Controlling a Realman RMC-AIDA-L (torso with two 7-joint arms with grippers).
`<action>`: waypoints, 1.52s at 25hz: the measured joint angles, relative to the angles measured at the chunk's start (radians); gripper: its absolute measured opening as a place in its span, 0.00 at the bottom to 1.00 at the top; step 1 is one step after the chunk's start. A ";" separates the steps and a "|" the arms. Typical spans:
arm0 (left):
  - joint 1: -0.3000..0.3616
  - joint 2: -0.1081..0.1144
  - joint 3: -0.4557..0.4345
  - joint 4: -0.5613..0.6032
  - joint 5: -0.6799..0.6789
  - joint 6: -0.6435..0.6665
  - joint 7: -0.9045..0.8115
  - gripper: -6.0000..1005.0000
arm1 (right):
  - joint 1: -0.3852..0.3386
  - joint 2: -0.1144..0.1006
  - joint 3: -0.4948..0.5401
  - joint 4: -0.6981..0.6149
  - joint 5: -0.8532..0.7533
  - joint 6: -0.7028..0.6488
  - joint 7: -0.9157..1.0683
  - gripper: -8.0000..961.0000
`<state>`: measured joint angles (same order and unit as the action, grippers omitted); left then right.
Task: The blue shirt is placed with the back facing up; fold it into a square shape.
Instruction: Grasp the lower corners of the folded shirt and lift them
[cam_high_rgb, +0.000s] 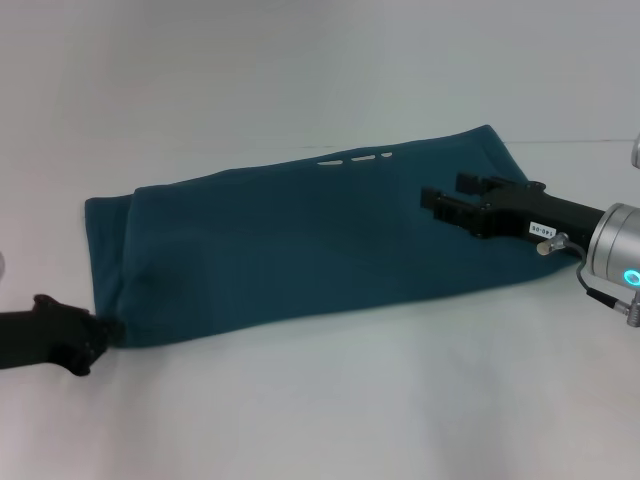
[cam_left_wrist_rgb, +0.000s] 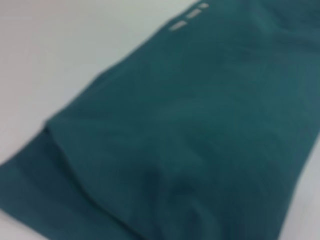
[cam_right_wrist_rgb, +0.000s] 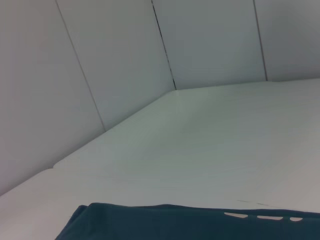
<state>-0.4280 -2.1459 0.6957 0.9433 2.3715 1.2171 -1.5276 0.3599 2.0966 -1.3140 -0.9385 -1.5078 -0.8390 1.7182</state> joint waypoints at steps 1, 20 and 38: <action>0.003 -0.003 -0.006 0.010 -0.002 -0.005 -0.001 0.06 | 0.000 0.000 0.000 0.000 0.000 0.000 0.000 0.70; 0.063 -0.013 -0.009 0.192 0.030 0.228 -0.011 0.06 | -0.054 -0.006 0.083 -0.021 -0.144 0.012 0.083 0.71; 0.052 -0.017 -0.002 0.183 0.031 0.227 -0.004 0.06 | -0.012 -0.004 0.164 -0.123 -0.595 0.092 0.464 0.71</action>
<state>-0.3760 -2.1630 0.6936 1.1259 2.4020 1.4444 -1.5316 0.3476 2.0930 -1.1501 -1.0616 -2.1027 -0.7469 2.1820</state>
